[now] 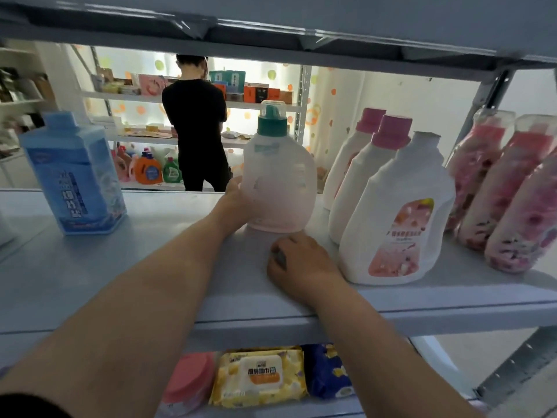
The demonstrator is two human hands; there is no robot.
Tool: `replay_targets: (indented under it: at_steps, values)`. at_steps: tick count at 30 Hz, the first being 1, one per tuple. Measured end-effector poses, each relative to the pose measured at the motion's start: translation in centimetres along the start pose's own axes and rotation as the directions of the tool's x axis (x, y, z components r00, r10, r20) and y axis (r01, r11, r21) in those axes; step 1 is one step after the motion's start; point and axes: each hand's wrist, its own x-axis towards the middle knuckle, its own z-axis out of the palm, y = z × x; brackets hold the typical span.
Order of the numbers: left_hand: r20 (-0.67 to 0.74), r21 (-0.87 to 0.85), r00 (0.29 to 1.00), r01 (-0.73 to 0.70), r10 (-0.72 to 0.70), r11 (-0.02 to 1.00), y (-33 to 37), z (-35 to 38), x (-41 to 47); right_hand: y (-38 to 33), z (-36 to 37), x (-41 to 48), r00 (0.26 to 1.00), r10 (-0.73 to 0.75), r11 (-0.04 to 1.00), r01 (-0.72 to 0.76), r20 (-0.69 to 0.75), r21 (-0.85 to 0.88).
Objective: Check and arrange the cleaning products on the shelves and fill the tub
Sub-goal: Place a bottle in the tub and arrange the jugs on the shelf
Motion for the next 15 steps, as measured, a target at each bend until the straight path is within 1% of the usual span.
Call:
replay_targets:
  at_steps: [2,4,6,8,9,10,12,13,14,15]
  values:
    - [-0.009,-0.021,0.998,-0.055,0.055,0.998,0.5,0.6,-0.2,0.0,-0.1,0.0,1.0,-0.002,1.0,0.002,0.015,0.004]
    - [0.003,-0.005,0.998,-0.069,0.069,0.998,0.6,0.9,-0.6,0.1,-0.2,0.0,1.0,0.005,1.0,-0.006,0.031,0.01]
    - [0.0,0.035,0.998,-0.068,0.068,0.997,0.4,0.7,-0.9,0.0,-0.5,-0.1,1.0,0.008,0.999,-0.008,0.011,0.033]
    - [-0.004,0.016,0.997,-0.08,0.08,0.997,-1.6,0.1,-0.1,0.0,-0.7,-0.4,0.997,0.003,0.996,0.004,-0.079,0.087]
    - [-0.011,-0.016,0.997,-0.081,0.081,0.997,-2.1,-0.3,-0.4,0.0,-0.7,-0.7,0.988,0.001,0.993,0.018,-0.152,0.118]
    - [-0.019,-0.047,0.996,-0.088,0.087,0.995,-2.0,-0.9,-1.5,0.0,-0.7,-1.0,0.969,0.001,0.988,0.038,-0.247,0.15]
    - [-0.02,-0.099,0.994,-0.105,0.103,0.989,-0.1,-1.8,-5.2,-0.3,-0.7,-1.5,0.897,0.027,0.971,0.081,-0.441,0.225]
    - [0.01,-0.121,0.995,-0.101,0.103,0.987,0.1,-2.2,-6.4,-0.5,-0.8,-1.7,0.873,0.062,0.959,0.082,-0.484,0.27]
    - [0.041,-0.132,0.995,-0.09,0.096,0.987,-0.1,-2.7,-7.5,-0.8,-0.9,-1.8,0.873,0.106,0.944,0.064,-0.477,0.325]
    - [0.067,-0.127,0.994,-0.082,0.091,0.989,-0.1,-3.3,-8.5,-1.2,-1.0,-1.8,0.892,0.148,0.918,0.036,-0.427,0.394]
